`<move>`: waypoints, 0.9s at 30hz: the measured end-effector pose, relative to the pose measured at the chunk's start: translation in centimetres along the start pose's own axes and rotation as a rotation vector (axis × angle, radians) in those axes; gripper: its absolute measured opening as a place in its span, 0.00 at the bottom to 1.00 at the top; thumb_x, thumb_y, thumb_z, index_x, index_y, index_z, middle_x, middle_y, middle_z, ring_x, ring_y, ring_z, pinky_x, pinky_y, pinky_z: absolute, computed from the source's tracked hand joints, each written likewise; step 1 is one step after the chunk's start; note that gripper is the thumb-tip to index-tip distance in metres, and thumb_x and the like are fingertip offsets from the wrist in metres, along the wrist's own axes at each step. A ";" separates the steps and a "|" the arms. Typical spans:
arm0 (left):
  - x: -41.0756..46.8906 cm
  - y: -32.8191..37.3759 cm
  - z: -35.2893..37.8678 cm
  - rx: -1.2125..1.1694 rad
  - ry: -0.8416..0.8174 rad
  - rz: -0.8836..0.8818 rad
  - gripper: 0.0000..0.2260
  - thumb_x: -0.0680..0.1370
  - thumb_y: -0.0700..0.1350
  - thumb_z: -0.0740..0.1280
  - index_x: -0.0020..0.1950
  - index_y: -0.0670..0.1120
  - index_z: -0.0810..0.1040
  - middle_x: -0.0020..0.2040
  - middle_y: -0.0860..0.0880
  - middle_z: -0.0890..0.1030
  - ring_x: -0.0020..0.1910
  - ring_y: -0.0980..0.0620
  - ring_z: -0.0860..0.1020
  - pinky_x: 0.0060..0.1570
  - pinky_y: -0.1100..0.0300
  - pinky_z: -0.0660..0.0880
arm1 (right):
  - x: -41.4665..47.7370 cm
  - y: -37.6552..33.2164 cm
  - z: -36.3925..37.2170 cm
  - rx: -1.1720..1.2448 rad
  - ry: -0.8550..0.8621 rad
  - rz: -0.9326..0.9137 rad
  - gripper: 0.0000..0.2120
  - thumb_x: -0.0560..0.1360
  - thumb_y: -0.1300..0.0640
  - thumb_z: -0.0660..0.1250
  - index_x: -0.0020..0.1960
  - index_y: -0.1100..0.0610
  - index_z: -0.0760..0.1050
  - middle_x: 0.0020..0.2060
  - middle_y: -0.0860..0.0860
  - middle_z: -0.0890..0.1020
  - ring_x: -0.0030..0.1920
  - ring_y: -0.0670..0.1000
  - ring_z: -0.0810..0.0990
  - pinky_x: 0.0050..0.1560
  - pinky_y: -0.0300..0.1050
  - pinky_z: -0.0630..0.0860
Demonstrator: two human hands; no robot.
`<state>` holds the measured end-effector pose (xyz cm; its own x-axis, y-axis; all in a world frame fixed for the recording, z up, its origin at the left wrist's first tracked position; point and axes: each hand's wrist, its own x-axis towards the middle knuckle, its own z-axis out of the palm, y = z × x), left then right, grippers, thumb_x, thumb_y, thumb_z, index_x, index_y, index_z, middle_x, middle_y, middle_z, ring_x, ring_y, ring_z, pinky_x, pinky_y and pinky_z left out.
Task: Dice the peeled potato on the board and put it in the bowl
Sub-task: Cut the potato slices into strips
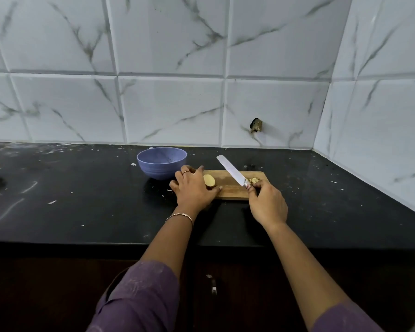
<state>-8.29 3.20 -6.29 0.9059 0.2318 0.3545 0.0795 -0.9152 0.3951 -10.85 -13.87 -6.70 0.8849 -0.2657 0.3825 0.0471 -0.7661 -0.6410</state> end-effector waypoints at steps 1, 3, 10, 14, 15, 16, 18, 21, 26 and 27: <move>0.4 0.0 0.1 0.028 -0.010 0.017 0.33 0.73 0.65 0.68 0.74 0.53 0.67 0.70 0.45 0.62 0.68 0.43 0.61 0.64 0.46 0.59 | 0.0 0.0 0.0 0.001 0.003 0.000 0.10 0.81 0.49 0.62 0.56 0.53 0.76 0.46 0.49 0.79 0.42 0.50 0.72 0.40 0.45 0.67; 0.9 -0.1 0.1 0.054 -0.020 0.037 0.29 0.73 0.64 0.68 0.70 0.53 0.71 0.70 0.46 0.63 0.68 0.44 0.61 0.63 0.47 0.58 | 0.0 0.0 0.0 0.006 0.007 -0.004 0.09 0.82 0.48 0.62 0.55 0.53 0.75 0.44 0.48 0.78 0.42 0.50 0.72 0.39 0.45 0.67; 1.3 -0.3 0.4 -0.064 0.044 0.084 0.21 0.72 0.55 0.70 0.63 0.53 0.73 0.62 0.50 0.74 0.64 0.46 0.67 0.57 0.49 0.58 | 0.0 0.0 -0.1 0.000 0.015 -0.008 0.08 0.82 0.50 0.62 0.55 0.53 0.74 0.42 0.46 0.75 0.42 0.50 0.71 0.39 0.45 0.66; 1.3 0.0 0.6 -0.185 0.087 0.149 0.13 0.73 0.49 0.69 0.56 0.55 0.74 0.53 0.54 0.80 0.59 0.51 0.75 0.52 0.53 0.55 | -0.1 0.0 -0.2 0.001 0.049 0.043 0.07 0.82 0.52 0.60 0.56 0.54 0.72 0.41 0.47 0.74 0.41 0.51 0.72 0.39 0.46 0.68; 1.4 0.1 0.6 -0.196 0.093 0.169 0.11 0.75 0.49 0.69 0.56 0.56 0.74 0.53 0.54 0.81 0.58 0.51 0.75 0.51 0.55 0.54 | -0.1 0.1 -0.2 0.008 0.056 0.056 0.07 0.83 0.52 0.60 0.57 0.54 0.72 0.42 0.47 0.74 0.41 0.51 0.72 0.39 0.46 0.67; 1.4 0.2 0.6 -0.193 0.102 0.191 0.10 0.76 0.50 0.69 0.56 0.56 0.75 0.53 0.54 0.81 0.57 0.51 0.76 0.51 0.55 0.54 | -0.1 0.2 -0.3 0.019 0.062 0.069 0.07 0.83 0.53 0.60 0.58 0.55 0.71 0.43 0.48 0.75 0.42 0.51 0.72 0.40 0.46 0.67; 1.5 0.8 0.5 -0.179 0.093 0.238 0.10 0.78 0.52 0.68 0.59 0.55 0.77 0.55 0.55 0.82 0.58 0.52 0.76 0.54 0.54 0.58 | -0.1 0.3 -0.5 0.051 0.070 0.093 0.07 0.82 0.55 0.60 0.59 0.54 0.71 0.47 0.49 0.77 0.45 0.51 0.74 0.41 0.47 0.69; 1.6 2.0 0.7 -0.185 -0.009 0.325 0.12 0.81 0.51 0.65 0.63 0.56 0.79 0.62 0.55 0.78 0.63 0.53 0.74 0.58 0.52 0.60 | -0.2 0.3 -0.7 0.080 0.068 0.108 0.07 0.82 0.57 0.61 0.60 0.54 0.71 0.52 0.50 0.79 0.52 0.53 0.77 0.42 0.48 0.70; 1.6 3.5 1.7 -0.119 -0.087 0.416 0.16 0.81 0.40 0.62 0.66 0.55 0.79 0.65 0.54 0.75 0.66 0.52 0.70 0.60 0.56 0.57 | -0.1 0.2 -0.8 0.072 0.045 0.125 0.08 0.82 0.57 0.61 0.61 0.53 0.70 0.54 0.50 0.79 0.53 0.53 0.78 0.42 0.46 0.68; 1.5 3.7 1.9 -0.109 -0.070 0.419 0.16 0.81 0.41 0.63 0.66 0.55 0.79 0.65 0.54 0.76 0.65 0.52 0.71 0.60 0.56 0.58 | -0.1 0.2 -0.8 0.068 0.041 0.125 0.09 0.82 0.57 0.61 0.62 0.53 0.70 0.54 0.50 0.79 0.54 0.53 0.78 0.42 0.46 0.68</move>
<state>-5.86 -0.41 -5.88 0.8770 -0.1786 0.4461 -0.3416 -0.8845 0.3176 -11.29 -14.46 -6.30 0.8663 -0.3811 0.3230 -0.0295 -0.6845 -0.7284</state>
